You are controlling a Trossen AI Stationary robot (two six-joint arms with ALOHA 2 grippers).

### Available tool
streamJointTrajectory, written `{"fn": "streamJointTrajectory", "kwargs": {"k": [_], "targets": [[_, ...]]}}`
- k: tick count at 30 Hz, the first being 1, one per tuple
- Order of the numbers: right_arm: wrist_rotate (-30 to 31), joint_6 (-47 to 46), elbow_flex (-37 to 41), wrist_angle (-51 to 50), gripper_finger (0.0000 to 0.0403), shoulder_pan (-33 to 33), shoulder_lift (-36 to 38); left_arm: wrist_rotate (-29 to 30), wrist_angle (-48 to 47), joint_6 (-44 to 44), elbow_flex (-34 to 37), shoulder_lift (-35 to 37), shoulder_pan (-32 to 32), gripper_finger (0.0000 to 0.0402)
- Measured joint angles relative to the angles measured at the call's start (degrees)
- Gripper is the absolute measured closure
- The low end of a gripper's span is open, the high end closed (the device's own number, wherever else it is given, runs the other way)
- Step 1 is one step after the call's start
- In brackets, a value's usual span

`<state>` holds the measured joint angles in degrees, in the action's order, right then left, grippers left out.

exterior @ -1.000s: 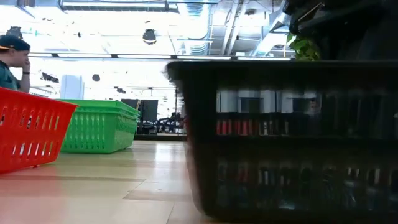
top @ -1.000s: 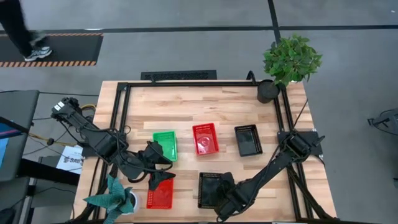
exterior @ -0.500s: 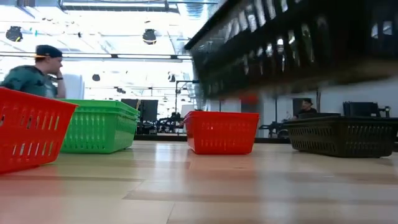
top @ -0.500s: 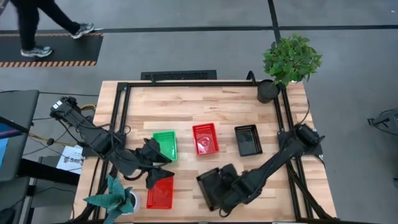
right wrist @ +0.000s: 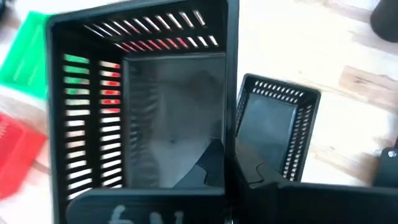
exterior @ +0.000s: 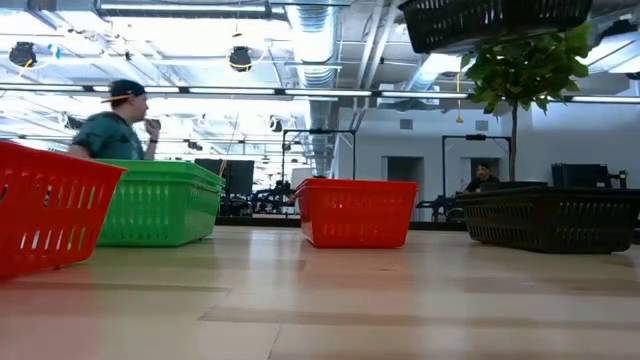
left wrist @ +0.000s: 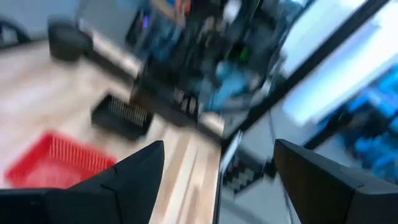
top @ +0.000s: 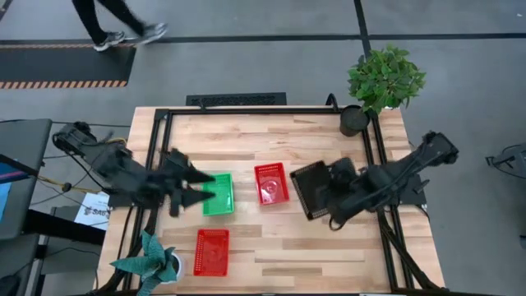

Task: Stack baskets by color
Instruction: Stack the bottom black bin on top of the top black bin

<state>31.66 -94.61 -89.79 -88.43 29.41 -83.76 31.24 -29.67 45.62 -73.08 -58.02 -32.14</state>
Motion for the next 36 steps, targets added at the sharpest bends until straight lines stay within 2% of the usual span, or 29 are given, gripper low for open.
{"fn": "streamJointTrajectory", "kwargs": {"k": [4, 8, 15, 18, 21, 23, 25, 30, 36], "targets": [[0.02, -1.17, 1.19, 0.07, 0.0398, -1.22, 2.69, 5.18, 11.32, -8.43, -0.02, 4.51, 1.48, 0.0112], [0.4, -5.35, 2.19, -1.27, 0.0393, -2.25, 3.64, 8.81, 29.3, -23.56, -0.02, 7.64, 3.39, 0.0112], [0.74, -13.27, 3.37, -0.56, 0.0396, -3.61, 2.22, 7.14, 58.3, -55.15, -0.08, 9.83, 5.29, 0.0112], [0.74, -14.36, 3.38, 0.93, 0.0393, -3.9, 1.78, 2.97, 63.77, -66.32, -0.09, 10.14, 5.24, 0.0112], [0.55, -14.47, 3.38, 1.96, 0.0393, -4.68, 1.72, -1.65, 66.12, -73.16, -0.1, 9.56, 5.27, 0.0112], [0.61, -14.47, 3.38, 2.47, 0.0395, -4.83, 1.75, -2.21, 67.25, -74.96, -0.11, 8.4, 5.27, 0.0112], [0.69, -13.67, 3.38, 2.45, 0.0396, -4.81, 1.72, 0.27, 66.64, -73.26, -0.23, 6.99, 5.24, 0.0112], [-2.39, -10.1, 3.38, 0.63, 0.0392, -4.81, 2.33, 11.33, 56.05, -59.12, -0.42, 5.67, 5.25, 0.0112], [-4.0, -8.14, 3.34, -1.56, 0.0395, -4.05, 3.23, 17.35, 46.45, -45.86, -0.44, 4.51, 5.24, 0.0112]]}}
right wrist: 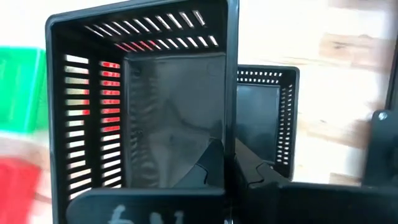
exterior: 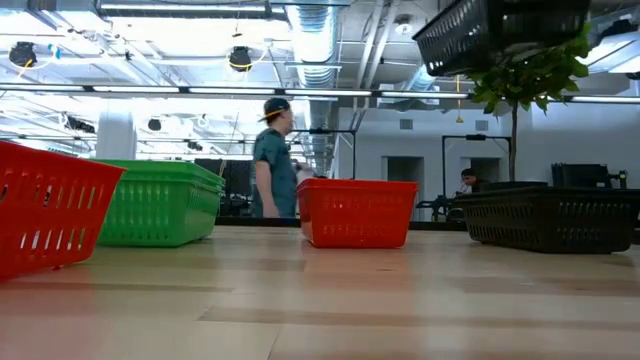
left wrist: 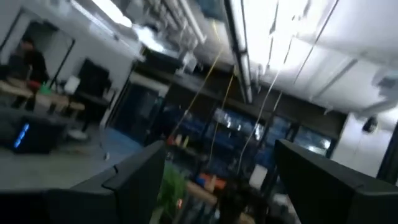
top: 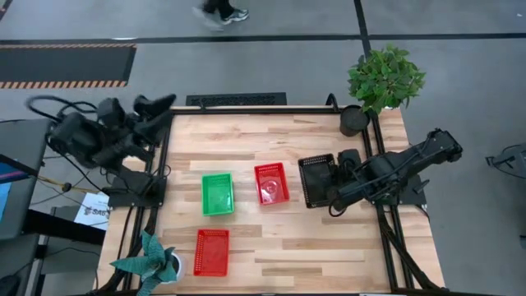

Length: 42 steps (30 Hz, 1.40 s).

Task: Stack baskets by color
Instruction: Stack the bottom black bin on top of the top black bin

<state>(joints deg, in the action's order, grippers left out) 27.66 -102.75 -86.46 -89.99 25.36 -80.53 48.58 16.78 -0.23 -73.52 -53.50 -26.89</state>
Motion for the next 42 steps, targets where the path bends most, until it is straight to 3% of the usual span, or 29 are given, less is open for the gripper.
{"fn": "streamJointTrajectory", "kwargs": {"k": [7, 15, 19, 24, 29, 33, 42], "targets": [[-2.99, 10.74, -0.02, -0.13, 0.0389, -5.06, 1.63, -0.14, -10.87, 10.85, -0.02, 2.69, -0.18, 0.0112], [-2.3, 12.77, -0.02, 0.04, 0.0389, -7.78, 2.94, -3.07, -28.34, 27.22, -0.02, 8.35, -0.17, 0.0112], [-3.04, 11.53, 2.03, 0.04, 0.0389, -8.08, 3.43, -0.5, -34.71, 34.97, -0.02, 10.56, -0.11, 0.0112], [-5.1, 5.21, 12.01, -0.24, 0.0391, -5.85, 5.53, 4.65, -31.45, 30.61, -0.02, 10.85, -0.11, 0.0112], [-5.27, -3.76, 16.47, 0.0, 0.0384, -1.31, 8.7, 4.82, -25.88, 23.64, -0.02, 10.05, -0.02, 0.0112], [-4.79, -5.21, 17.83, 0.0, 0.039, 0.7, 12.57, 2.53, -26.82, 20.72, -0.04, 9.47, 0.0, 0.0112], [-5.03, -4.88, 26.11, 2.68, 0.0382, 1.35, 19.92, 3.56, -39.83, 33.14, -0.04, 9.49, 0.0, 0.0112]]}}
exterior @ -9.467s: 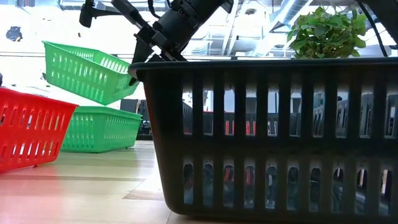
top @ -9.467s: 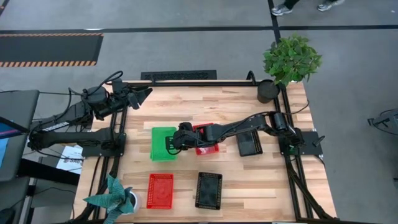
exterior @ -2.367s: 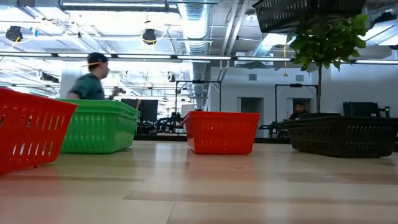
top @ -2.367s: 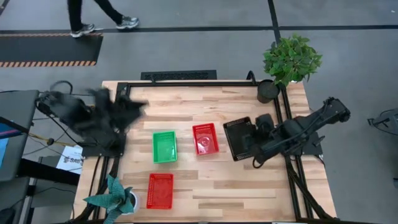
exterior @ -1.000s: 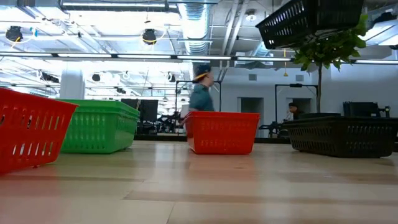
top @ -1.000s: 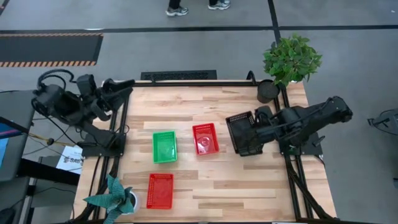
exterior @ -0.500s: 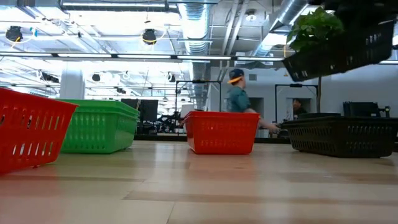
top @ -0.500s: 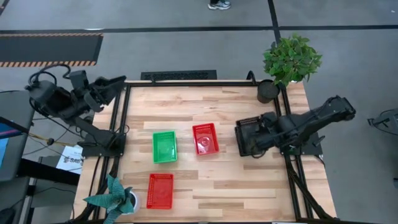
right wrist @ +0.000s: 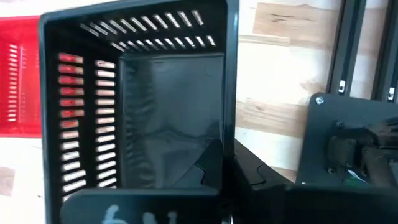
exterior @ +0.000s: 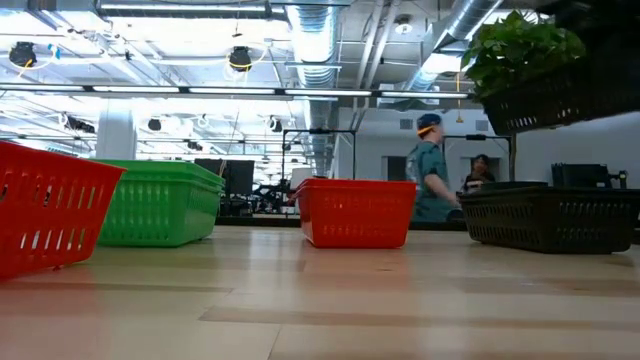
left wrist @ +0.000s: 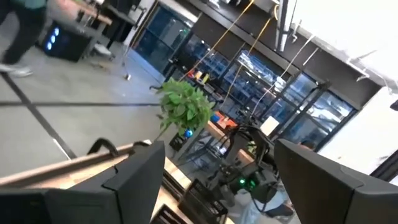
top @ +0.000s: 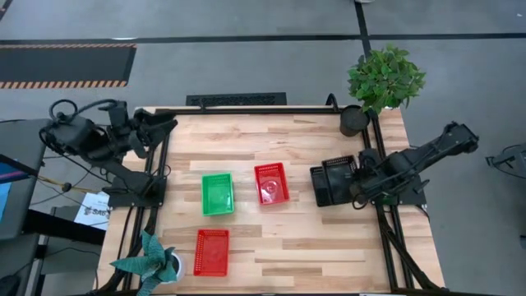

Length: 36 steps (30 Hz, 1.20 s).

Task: Stack baskets by color
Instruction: Stack the bottom black bin on top of the top black bin

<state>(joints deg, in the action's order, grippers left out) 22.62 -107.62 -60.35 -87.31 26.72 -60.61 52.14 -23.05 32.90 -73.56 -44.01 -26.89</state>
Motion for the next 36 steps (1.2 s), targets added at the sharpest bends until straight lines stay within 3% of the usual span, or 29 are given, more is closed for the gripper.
{"fn": "streamJointTrajectory", "kwargs": {"k": [14, 25, 36], "targets": [[1.09, 1.39, 14.34, 9.87, 0.0382, -0.24, 6.17, -0.56, -6.31, 7.82, 0.02, -2.07, 0.0, 0.0112], [2.77, 8.21, 14.77, 9.63, 0.0386, -2.87, 14.01, -1.98, -7.26, 7.28, 0.07, -5.22, 0.0, 0.0112], [2.74, 14.8, 14.77, 11.69, 0.0388, -6.85, 14.43, -2.34, -8.86, 10.24, 0.07, -4.71, 0.0, 0.0112]]}}
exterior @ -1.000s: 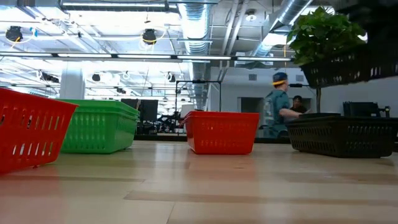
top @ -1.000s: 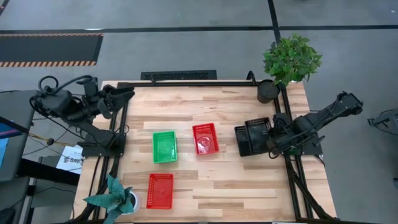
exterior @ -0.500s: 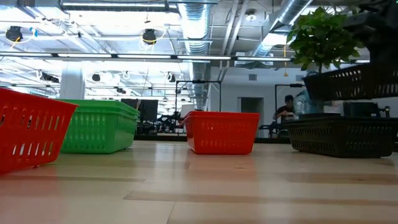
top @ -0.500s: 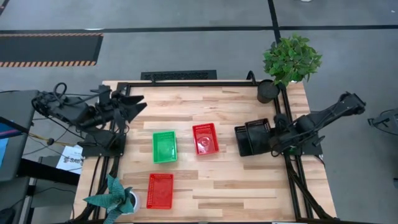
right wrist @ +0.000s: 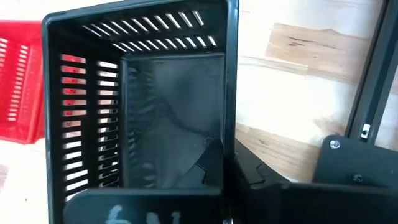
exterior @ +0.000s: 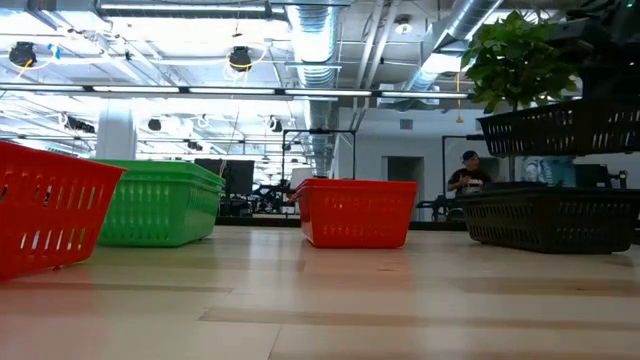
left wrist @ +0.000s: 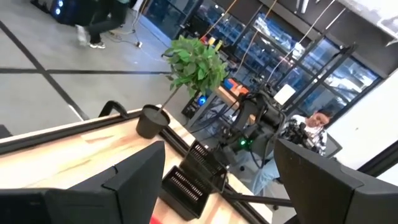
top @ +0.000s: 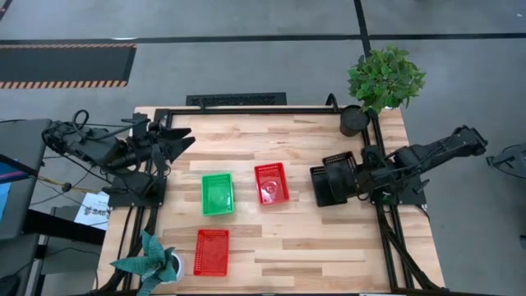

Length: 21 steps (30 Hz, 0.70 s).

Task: Stack baskets by color
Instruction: Stack the bottom black bin on top of the top black bin

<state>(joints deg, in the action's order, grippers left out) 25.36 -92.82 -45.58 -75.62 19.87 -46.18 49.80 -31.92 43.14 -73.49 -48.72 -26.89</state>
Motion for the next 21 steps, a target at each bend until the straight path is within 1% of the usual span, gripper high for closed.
{"fn": "streamJointTrajectory", "kwargs": {"k": [6, 10, 14, 18, 21], "targets": [[0.02, 3.28, 0.0, 6.5, 0.0383, -1.32, -1.51, -0.57, -1.21, 2.35, 0.0, 0.03, 0.0, 0.0112], [-0.02, 2.84, 1.1, 9.1, 0.0389, -1.57, -4.85, -2.06, -1.31, 1.94, 0.0, 0.01, -0.01, 0.0112], [-0.59, 1.36, 3.17, 11.63, 0.0384, -1.66, -7.93, -2.49, -1.91, 1.87, 0.0, 0.01, -0.02, 0.0112], [-1.03, 1.21, 3.43, 13.19, 0.0375, -2.46, -9.47, -2.55, -2.3, 1.78, 0.0, 0.03, -0.02, 0.0112], [-1.02, 1.24, 3.41, 14.98, 0.0377, -2.46, -10.14, -2.65, -3.18, 2.07, 0.0, 0.01, -0.02, 0.0112]]}}
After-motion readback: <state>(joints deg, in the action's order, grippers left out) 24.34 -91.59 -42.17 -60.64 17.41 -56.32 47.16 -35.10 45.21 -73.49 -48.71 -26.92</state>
